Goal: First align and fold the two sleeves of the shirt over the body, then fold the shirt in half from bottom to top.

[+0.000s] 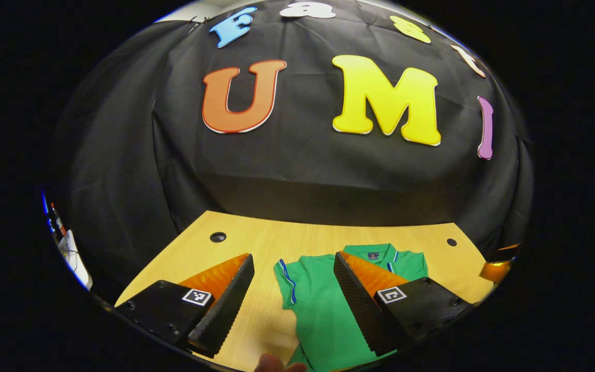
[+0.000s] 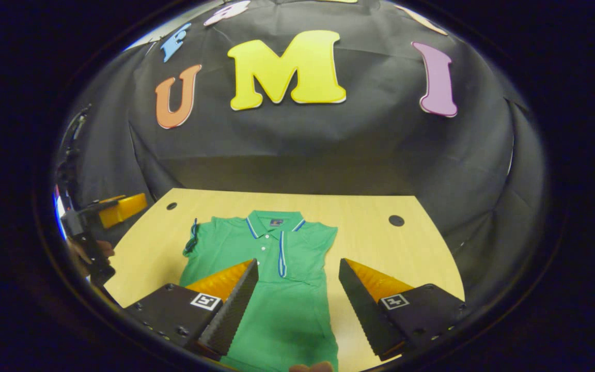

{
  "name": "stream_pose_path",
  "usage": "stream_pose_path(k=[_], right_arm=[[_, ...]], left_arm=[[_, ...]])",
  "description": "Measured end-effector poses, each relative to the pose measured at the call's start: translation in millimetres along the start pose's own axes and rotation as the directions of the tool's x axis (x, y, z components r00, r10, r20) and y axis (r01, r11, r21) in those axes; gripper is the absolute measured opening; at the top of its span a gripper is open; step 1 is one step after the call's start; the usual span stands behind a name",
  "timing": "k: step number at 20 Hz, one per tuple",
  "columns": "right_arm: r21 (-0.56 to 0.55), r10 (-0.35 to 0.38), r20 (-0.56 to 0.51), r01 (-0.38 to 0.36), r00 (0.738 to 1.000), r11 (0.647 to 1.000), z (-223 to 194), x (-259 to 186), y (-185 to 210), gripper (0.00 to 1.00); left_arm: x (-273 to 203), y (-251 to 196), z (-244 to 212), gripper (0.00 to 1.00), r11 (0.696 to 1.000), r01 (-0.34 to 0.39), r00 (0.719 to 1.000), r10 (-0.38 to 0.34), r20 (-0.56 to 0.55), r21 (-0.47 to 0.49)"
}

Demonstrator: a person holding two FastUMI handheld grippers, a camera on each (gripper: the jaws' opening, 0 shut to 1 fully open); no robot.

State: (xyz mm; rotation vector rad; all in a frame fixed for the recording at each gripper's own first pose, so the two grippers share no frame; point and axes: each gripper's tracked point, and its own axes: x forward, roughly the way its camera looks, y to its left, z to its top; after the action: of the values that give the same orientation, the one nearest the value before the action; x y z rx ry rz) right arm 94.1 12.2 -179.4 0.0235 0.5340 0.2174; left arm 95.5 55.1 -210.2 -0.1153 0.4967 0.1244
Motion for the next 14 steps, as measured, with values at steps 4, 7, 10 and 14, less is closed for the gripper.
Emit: stream_pose_path(k=[4, 7, 10, 14], right_arm=[[0.012, -0.033, 0.051, 0.032, 0.998, 0.999, 16, -33, -10, 0.96], [0.003, -0.068, 0.075, 0.068, 0.995, 0.998, 19, -48, -23, 0.96], [0.005, -0.104, 0.082, 0.104, 0.991, 0.995, 17, -60, -38, 0.96], [0.041, -0.132, 0.039, 0.131, 0.99, 0.991, -4, -65, -53, 0.96]], left_arm=[[40, 6, -38, 1.0, 1.0, -0.012, 0.994, 0.01, -0.105, -0.012], [64, 7, -67, 1.0, 1.0, -0.017, 0.982, 0.012, -0.187, -0.025], [91, 9, -101, 1.0, 1.0, -0.019, 0.966, 0.018, -0.259, -0.001], [112, 18, -126, 1.0, 0.998, -0.052, 0.949, 0.062, -0.309, 0.04]])
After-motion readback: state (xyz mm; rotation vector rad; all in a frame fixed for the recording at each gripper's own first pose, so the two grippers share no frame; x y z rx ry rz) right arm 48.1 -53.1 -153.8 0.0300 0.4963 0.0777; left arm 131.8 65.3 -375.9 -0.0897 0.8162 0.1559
